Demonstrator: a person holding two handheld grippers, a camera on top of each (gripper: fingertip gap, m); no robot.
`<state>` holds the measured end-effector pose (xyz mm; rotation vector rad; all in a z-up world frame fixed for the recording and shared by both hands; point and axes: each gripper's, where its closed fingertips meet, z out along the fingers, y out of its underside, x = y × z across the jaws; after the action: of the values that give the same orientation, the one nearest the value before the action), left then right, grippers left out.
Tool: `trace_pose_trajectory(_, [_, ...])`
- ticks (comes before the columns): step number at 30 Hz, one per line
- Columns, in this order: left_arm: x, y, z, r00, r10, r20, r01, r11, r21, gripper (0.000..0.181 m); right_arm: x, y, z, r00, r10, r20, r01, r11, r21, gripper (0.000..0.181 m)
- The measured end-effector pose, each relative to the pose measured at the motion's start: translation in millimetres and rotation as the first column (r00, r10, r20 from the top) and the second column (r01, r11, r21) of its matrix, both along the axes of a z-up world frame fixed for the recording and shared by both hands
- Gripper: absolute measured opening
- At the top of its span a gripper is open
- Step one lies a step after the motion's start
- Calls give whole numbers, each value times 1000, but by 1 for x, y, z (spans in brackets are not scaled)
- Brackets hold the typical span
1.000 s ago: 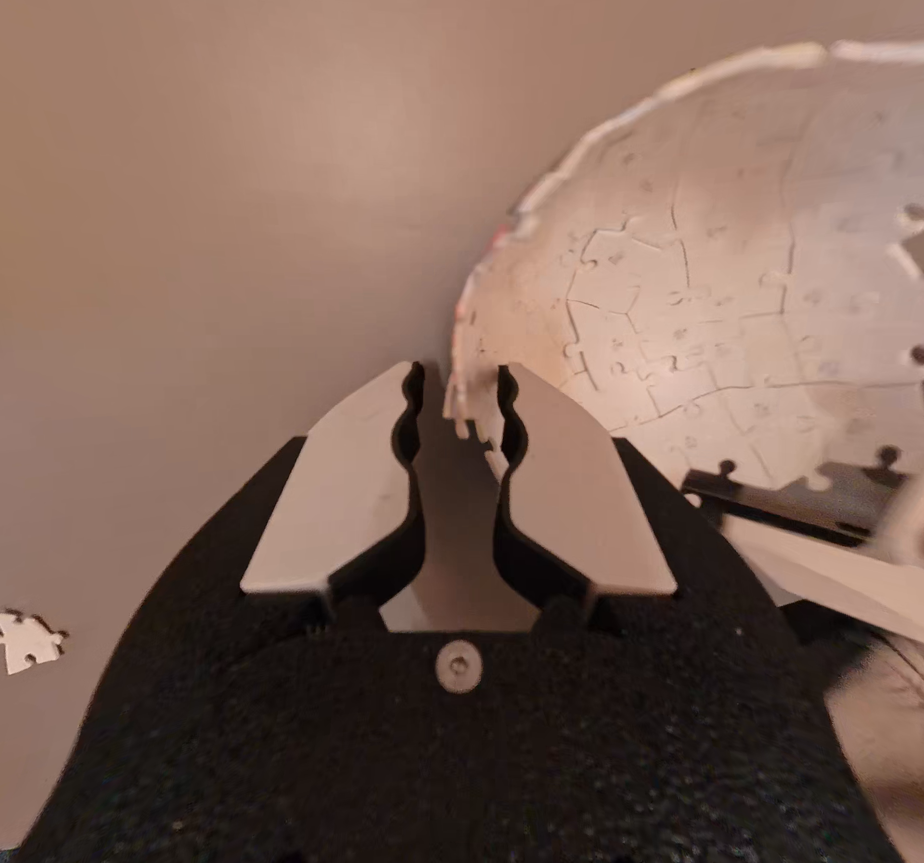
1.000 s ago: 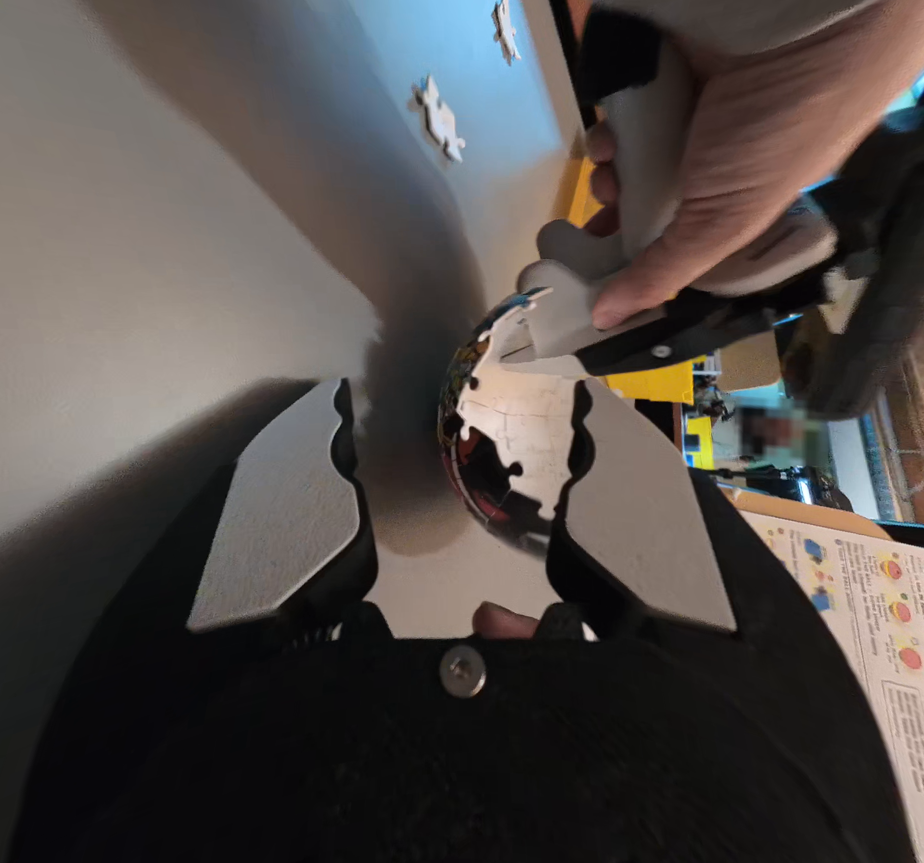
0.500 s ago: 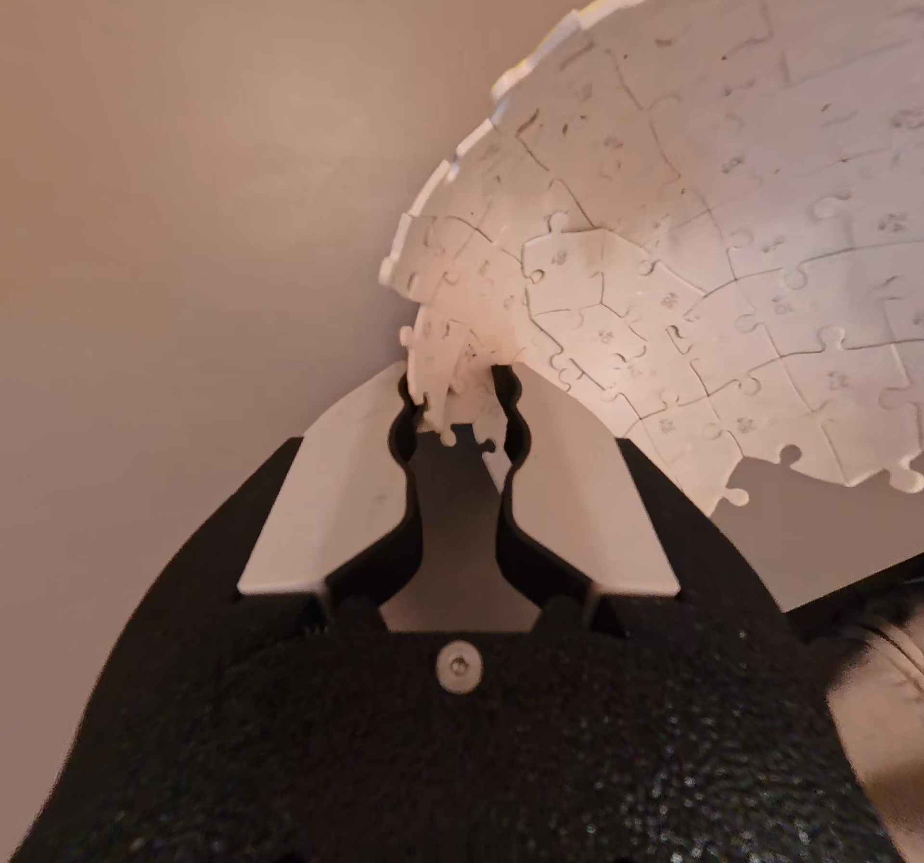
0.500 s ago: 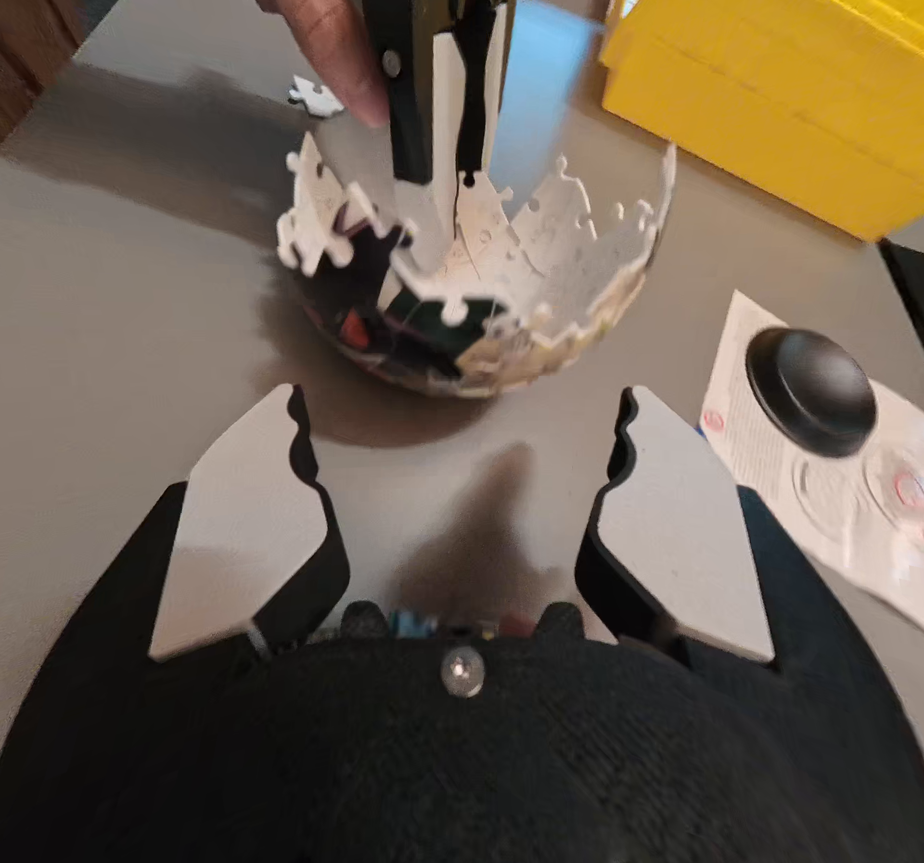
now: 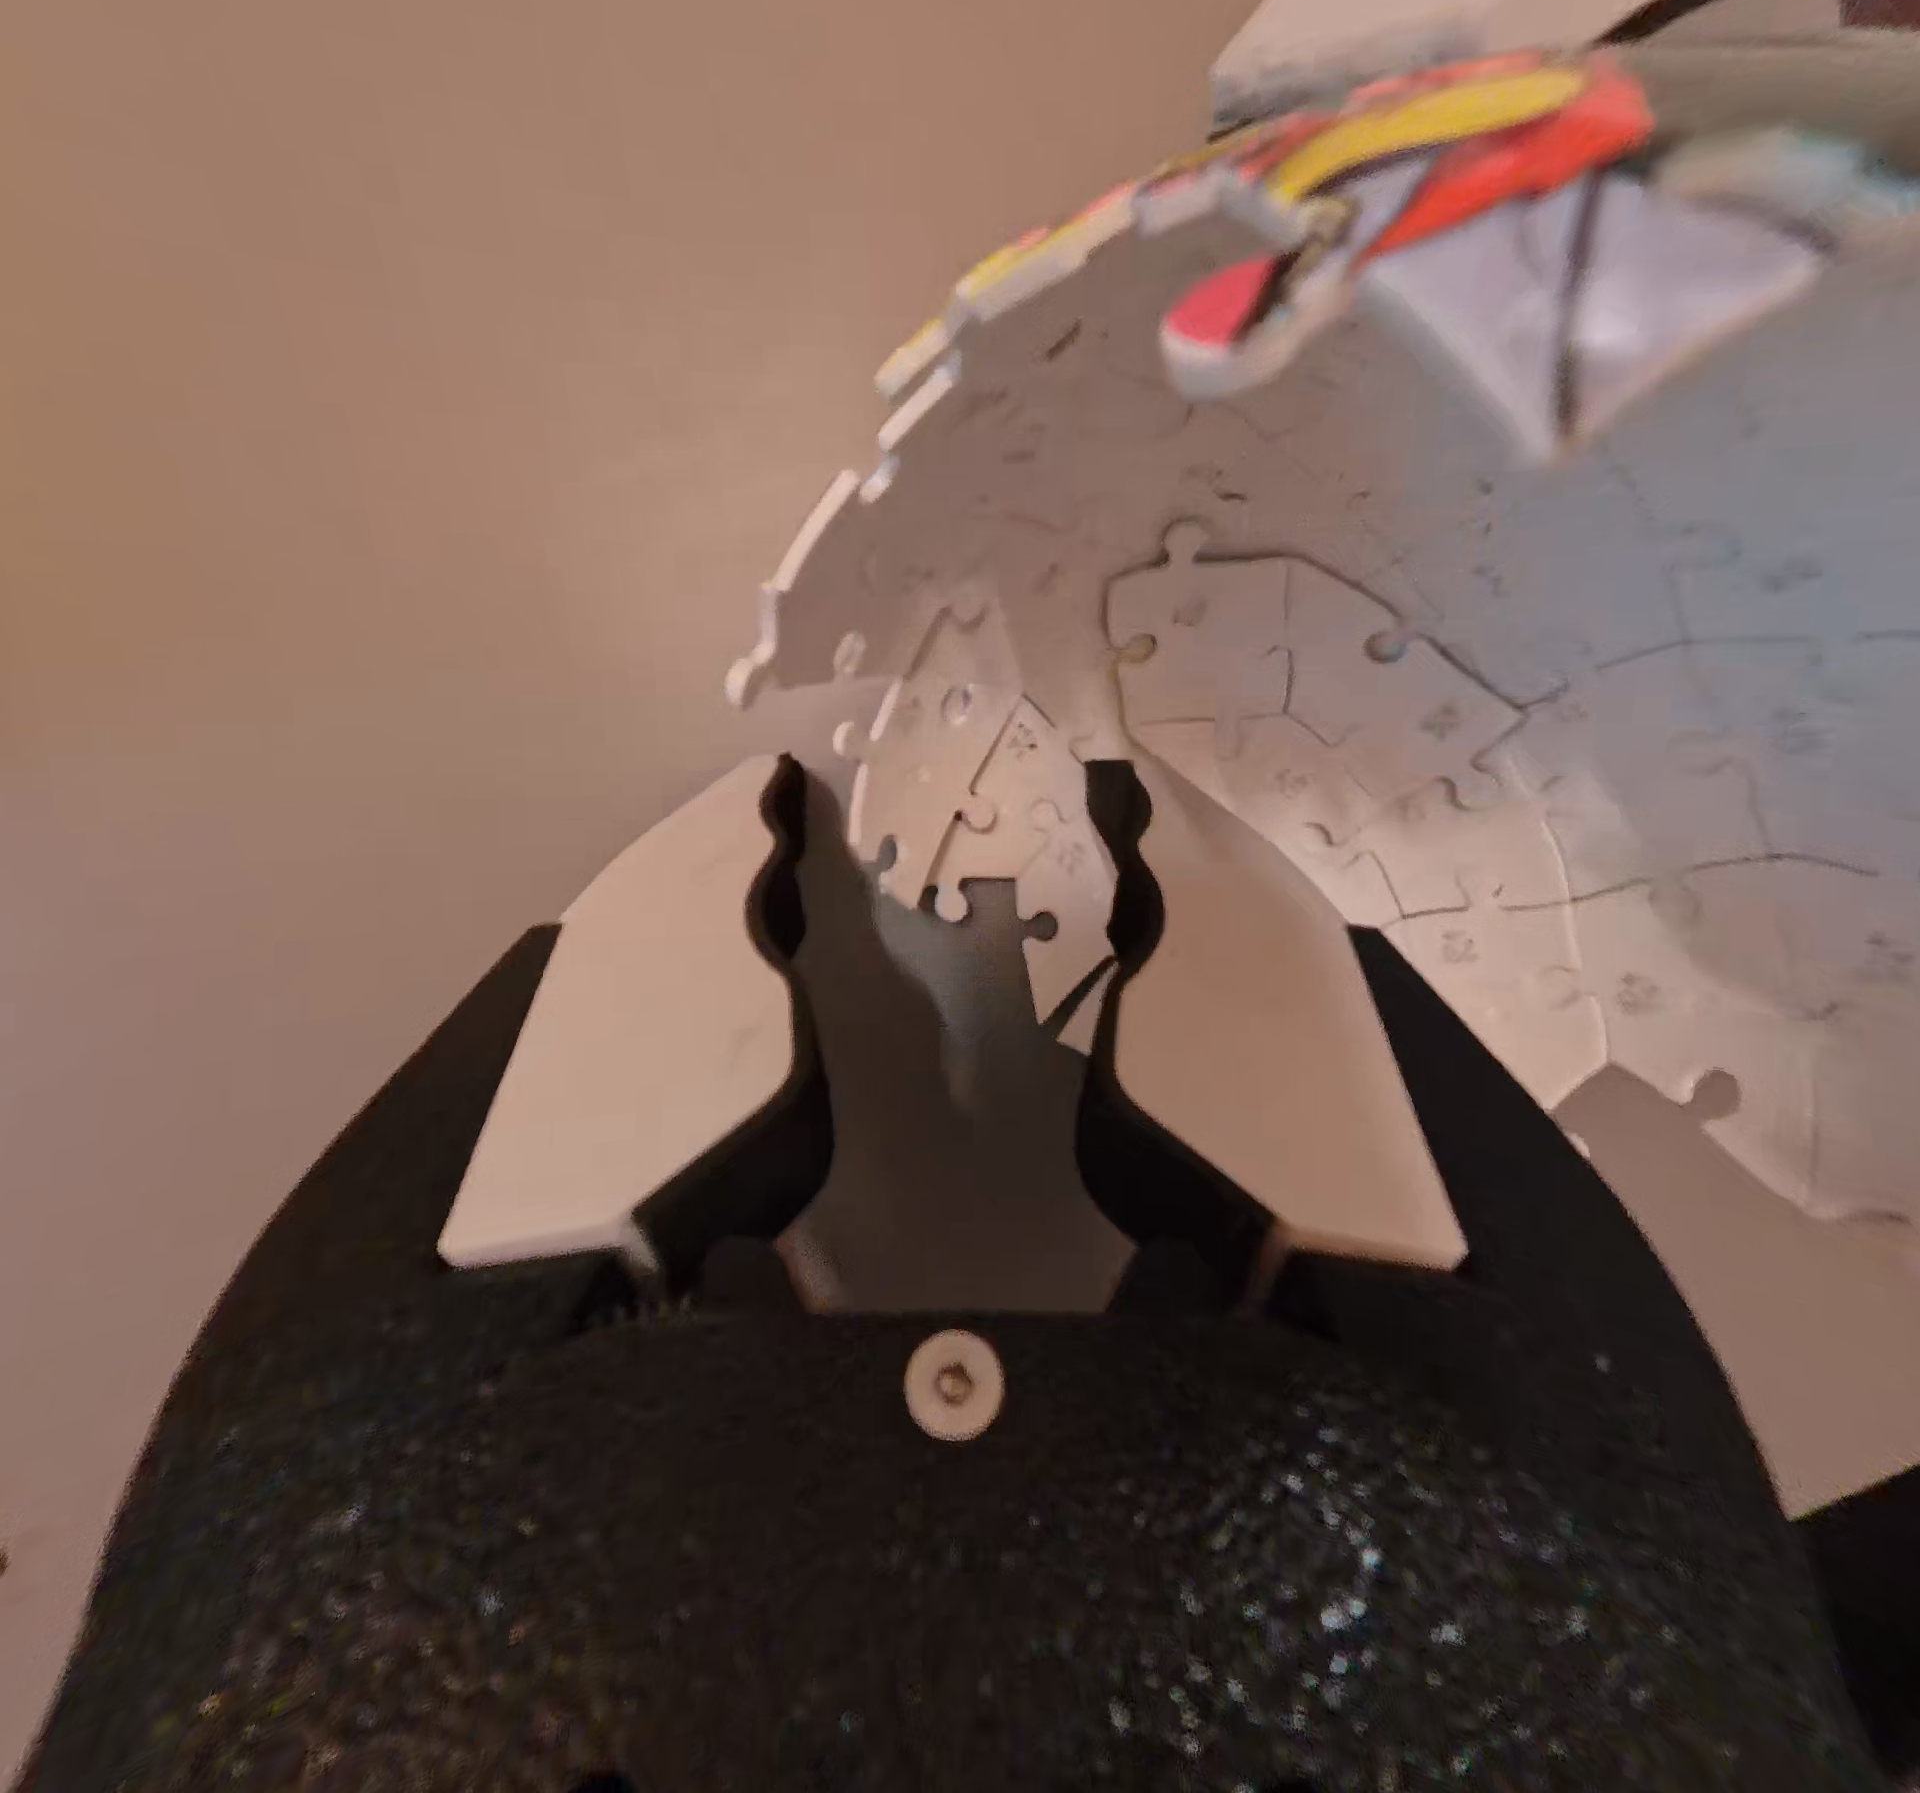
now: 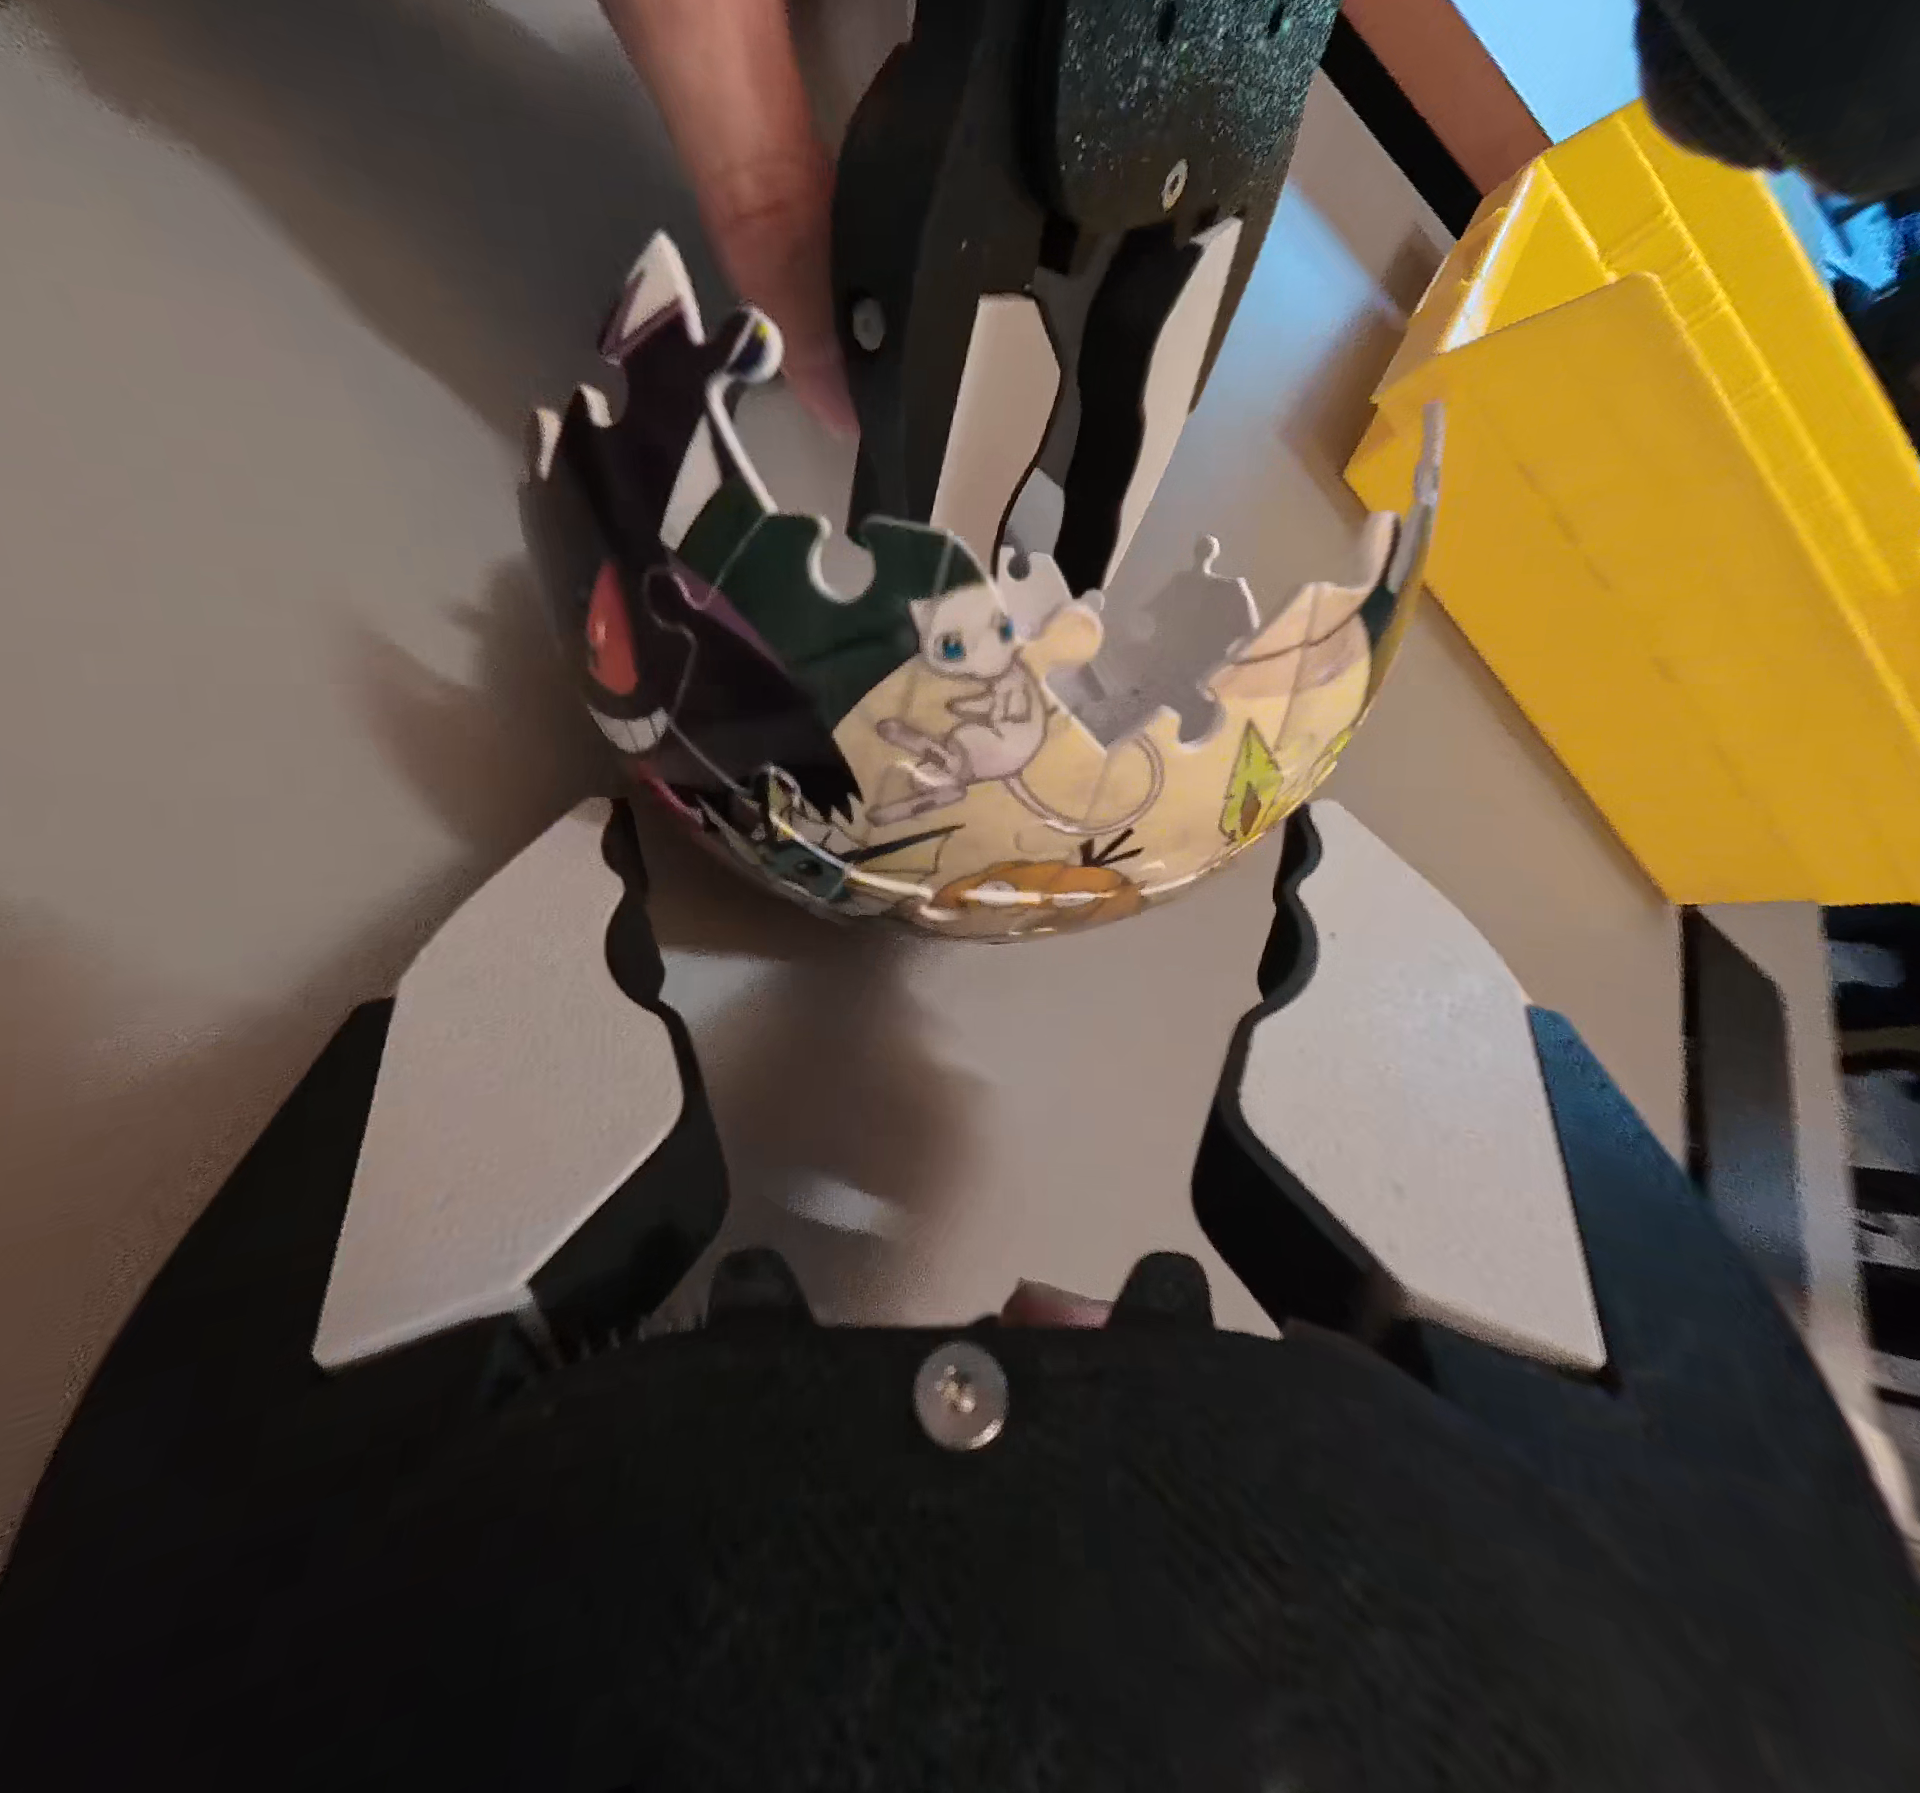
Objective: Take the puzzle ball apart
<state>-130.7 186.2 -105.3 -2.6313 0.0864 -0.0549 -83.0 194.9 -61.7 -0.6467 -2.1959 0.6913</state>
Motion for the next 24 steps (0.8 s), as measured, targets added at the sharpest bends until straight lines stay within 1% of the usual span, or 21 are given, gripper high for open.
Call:
trace_pose_trajectory(2, [-4,0,1,1000,0,-12,1,999,41,61,-2,-1,1,1000,-6,-14,6,999,45,113])
trace_pose_trajectory(4, [-9,0,1,1000,5,-31,-3,997,75,71,-2,-3,3,1000,-7,-21,7,999,41,113])
trace_pose_trajectory(6, [-10,-2,1,1000,3,-16,-2,994,106,74,-3,-4,2,1000,-5,-18,6,999,48,113])
trace_pose_trajectory(9, [-6,-4,4,997,-16,70,5,989,148,74,-3,-5,0,1000,0,-17,1,996,91,113])
trace_pose_trajectory(13, [-8,-9,18,985,-34,170,-2,978,209,71,-5,-9,-1,1000,13,-22,-10,991,136,113])
trace_pose_trajectory(15, [-15,-18,20,989,-22,149,-8,980,199,67,-6,-12,-2,1000,15,-20,-11,988,156,113])
trace_pose_trajectory(17, [-24,-29,18,997,-8,81,-7,984,177,67,-7,-15,-1,1000,19,-23,-15,984,177,113])
trace_pose_trajectory(19, [-31,-40,10,1000,4,9,-6,991,134,67,-9,-17,1,999,20,-26,-15,981,194,113])
trace_pose_trajectory(21, [-29,-48,2,1000,-10,-20,12,994,105,67,-11,-20,5,999,24,-46,-14,978,208,111])
trace_pose_trajectory(24, [-26,-49,1,999,-17,-37,22,992,126,67,-13,-26,8,998,40,-49,-29,976,216,111])
